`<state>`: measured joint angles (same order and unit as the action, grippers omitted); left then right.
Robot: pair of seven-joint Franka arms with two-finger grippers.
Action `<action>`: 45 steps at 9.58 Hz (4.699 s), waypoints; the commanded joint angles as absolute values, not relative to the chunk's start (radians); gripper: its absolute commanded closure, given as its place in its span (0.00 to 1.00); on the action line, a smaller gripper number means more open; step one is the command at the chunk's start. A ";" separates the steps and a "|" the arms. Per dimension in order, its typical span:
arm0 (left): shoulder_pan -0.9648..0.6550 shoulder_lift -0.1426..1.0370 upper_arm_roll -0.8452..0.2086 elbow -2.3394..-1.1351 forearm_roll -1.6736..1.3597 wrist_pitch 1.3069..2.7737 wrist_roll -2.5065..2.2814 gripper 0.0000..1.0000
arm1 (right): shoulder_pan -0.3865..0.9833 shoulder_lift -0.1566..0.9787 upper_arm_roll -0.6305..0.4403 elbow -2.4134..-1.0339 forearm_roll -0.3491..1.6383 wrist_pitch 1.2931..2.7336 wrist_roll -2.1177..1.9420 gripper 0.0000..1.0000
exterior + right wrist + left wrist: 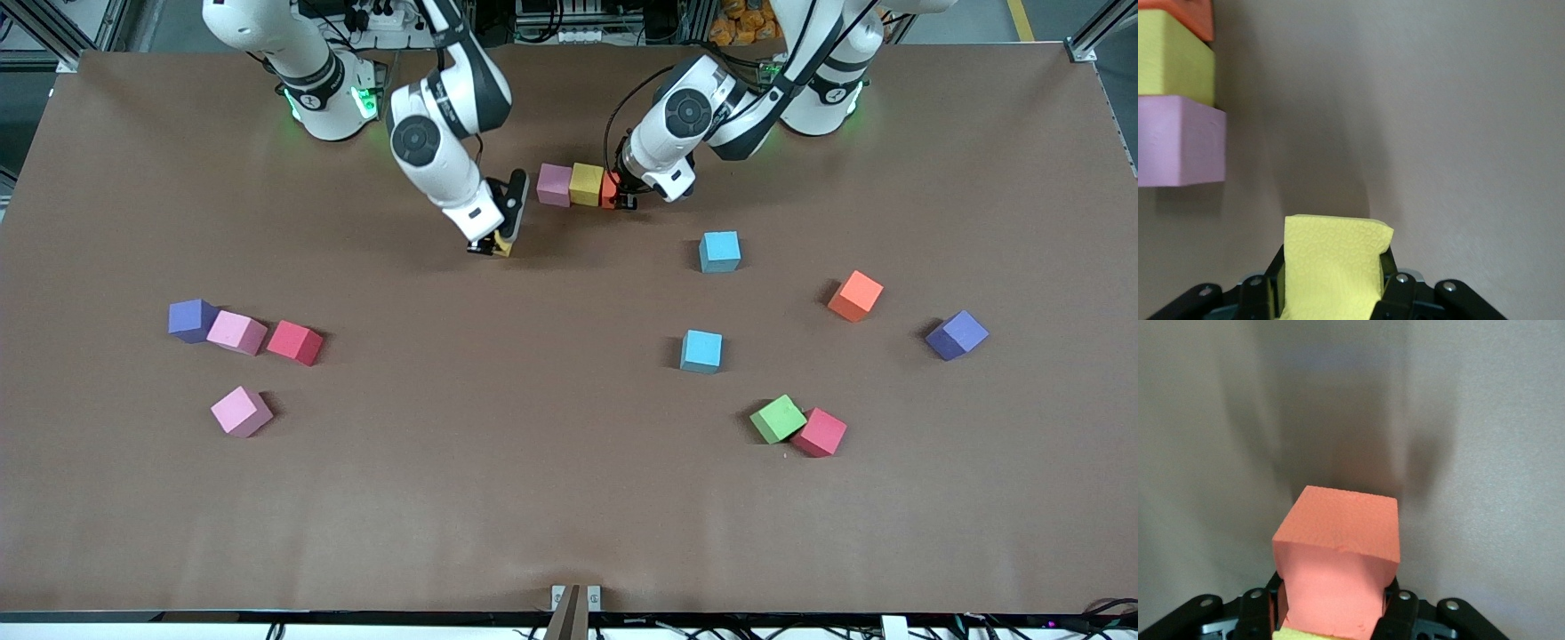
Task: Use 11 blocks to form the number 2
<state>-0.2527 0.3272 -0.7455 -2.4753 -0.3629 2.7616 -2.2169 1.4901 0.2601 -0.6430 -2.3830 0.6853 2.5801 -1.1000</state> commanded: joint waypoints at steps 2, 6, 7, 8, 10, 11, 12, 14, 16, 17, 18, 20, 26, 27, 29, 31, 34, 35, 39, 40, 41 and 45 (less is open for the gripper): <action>-0.241 0.302 -0.775 -2.500 -0.393 2.780 -2.238 1.00 | 1.575 0.174 -0.657 -2.492 0.699 2.698 -1.143 0.83; -0.241 0.304 -0.775 -2.499 -0.393 2.781 -2.240 1.00 | 1.591 0.095 -0.655 -2.578 0.701 2.781 -1.195 0.83; -0.241 0.304 -0.775 -2.499 -0.393 2.781 -2.240 1.00 | 1.591 0.088 -0.655 -2.583 0.701 2.781 -1.195 0.84; -0.241 0.305 -0.775 -2.499 -0.393 2.781 -2.240 1.00 | 1.591 0.087 -0.655 -2.583 0.701 2.781 -1.195 0.83; -0.242 0.307 -0.775 -2.497 -0.393 2.781 -2.240 1.00 | 1.592 0.087 -0.655 -2.585 0.701 2.783 -1.197 0.84; -0.242 0.307 -0.775 -2.497 -0.393 2.781 -2.241 1.00 | 1.600 0.087 -0.655 -2.585 0.701 2.786 -1.197 0.84; -0.242 0.307 -0.775 -2.497 -0.393 2.781 -2.240 1.00 | 1.601 0.087 -0.655 -2.585 0.703 2.786 -1.195 0.84; -0.244 0.307 -0.775 -2.494 -0.393 2.781 -2.238 1.00 | 1.601 0.107 -0.653 -2.570 0.765 2.787 -1.161 0.84; -0.247 0.307 -0.775 -2.491 -0.391 2.781 -2.234 1.00 | 1.614 0.164 -0.649 -2.518 0.900 2.784 -1.123 0.91; -0.247 0.307 -0.776 -2.490 -0.390 2.781 -2.232 1.00 | 1.617 0.201 -0.649 -2.482 0.907 2.783 -1.038 0.89; -0.248 0.307 -0.775 -2.490 -0.387 2.781 -2.227 0.86 | 1.620 0.233 -0.649 -2.446 0.907 2.780 -0.978 0.89; -0.250 0.307 -0.776 -2.490 -0.382 2.781 -2.226 0.35 | 1.621 0.274 -0.649 -2.401 0.907 2.780 -0.823 0.86; -0.244 0.258 -0.776 -2.471 -0.377 2.766 -2.203 0.00 | 1.611 0.435 -0.650 -2.209 0.902 2.766 -0.392 0.86; -0.239 0.191 -0.775 -2.483 -0.377 2.745 -2.159 0.00 | 1.612 0.457 -0.652 -2.174 0.894 2.737 -0.294 0.86; -0.209 0.121 -0.737 -2.471 -0.377 2.616 -2.056 0.00 | 1.626 0.478 -0.650 -2.146 0.893 2.729 -0.137 0.86; -0.187 0.084 -0.704 -2.473 -0.377 2.538 -1.944 0.00 | 1.646 0.498 -0.652 -2.106 0.836 2.666 0.057 0.86; -0.138 0.031 -0.605 -2.467 -0.377 2.426 -1.675 0.00 | 1.640 0.537 -0.655 -1.946 0.493 2.472 0.476 0.86; -0.114 0.031 -0.569 -2.454 -0.379 2.399 -1.560 0.00 | 1.641 0.554 -0.655 -1.921 0.464 2.465 0.538 0.87; -0.112 0.038 -0.358 -2.349 -0.373 2.243 -1.215 0.00 | 1.660 0.607 -0.663 -1.856 0.347 2.526 0.781 0.87; -0.115 0.040 -0.350 -2.349 -0.338 2.241 -1.182 0.00 | 1.678 0.607 -0.663 -1.853 0.284 2.526 0.852 0.87; -0.124 0.043 -0.351 -2.347 -0.272 2.241 -1.177 0.00 | 1.695 0.612 -0.666 -1.855 0.255 2.526 0.895 0.87; -0.150 0.078 -0.368 -2.347 -0.103 2.241 -0.915 0.00 | 1.805 0.667 -0.735 -1.862 0.236 2.526 1.011 0.88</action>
